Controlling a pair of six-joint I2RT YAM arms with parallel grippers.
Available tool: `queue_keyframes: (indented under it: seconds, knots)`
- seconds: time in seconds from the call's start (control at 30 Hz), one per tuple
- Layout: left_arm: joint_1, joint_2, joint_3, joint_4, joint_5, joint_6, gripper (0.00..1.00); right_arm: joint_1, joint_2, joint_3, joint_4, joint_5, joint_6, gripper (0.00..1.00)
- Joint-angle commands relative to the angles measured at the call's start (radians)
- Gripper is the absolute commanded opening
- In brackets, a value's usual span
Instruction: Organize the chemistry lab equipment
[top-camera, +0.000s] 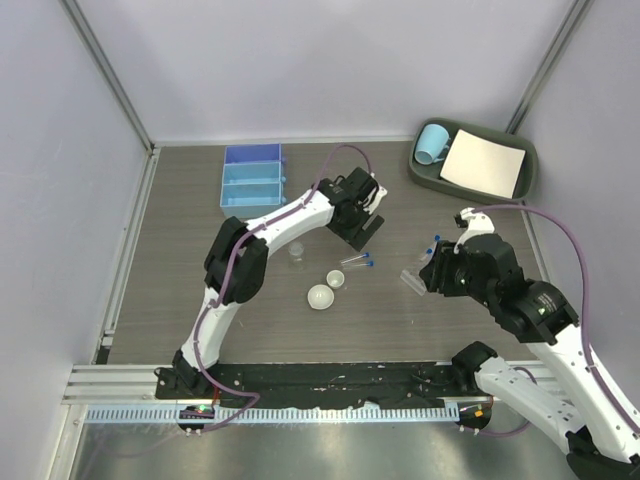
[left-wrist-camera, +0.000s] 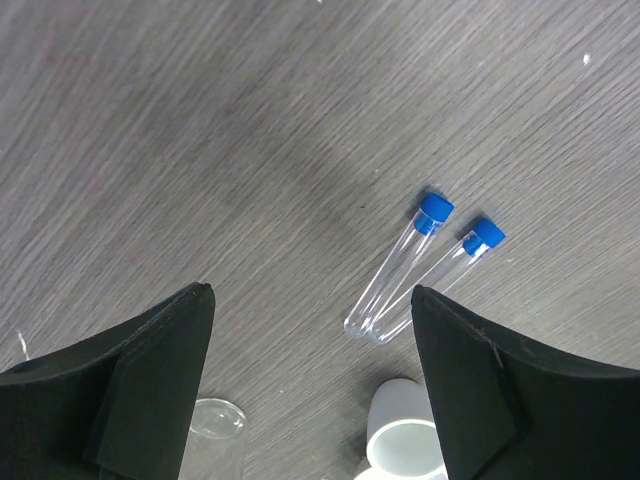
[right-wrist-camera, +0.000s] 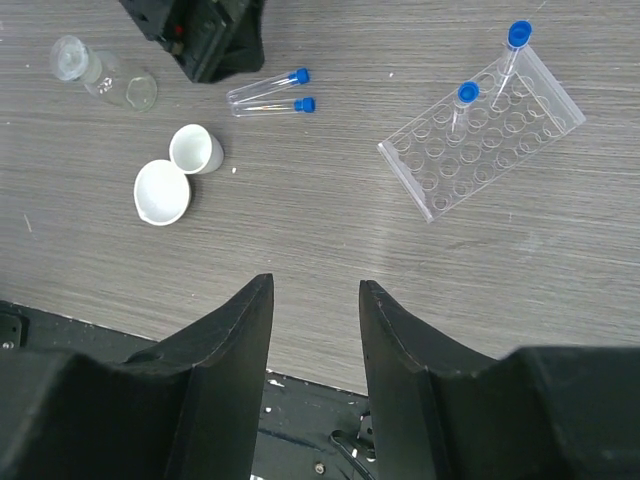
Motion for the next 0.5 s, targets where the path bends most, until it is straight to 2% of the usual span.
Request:
queue_keyframes:
  seconds: [0.0, 0.47]
  knots:
    - [-0.007, 0.034, 0.056, -0.022, -0.011, 0.085, 0.85, 0.004, -0.03, 0.018, 0.018, -0.033, -0.014, 0.46]
    - [-0.035, 0.08, 0.018, 0.007, -0.004, 0.137, 0.83, 0.004, -0.048, 0.032, -0.004, -0.025, -0.014, 0.47]
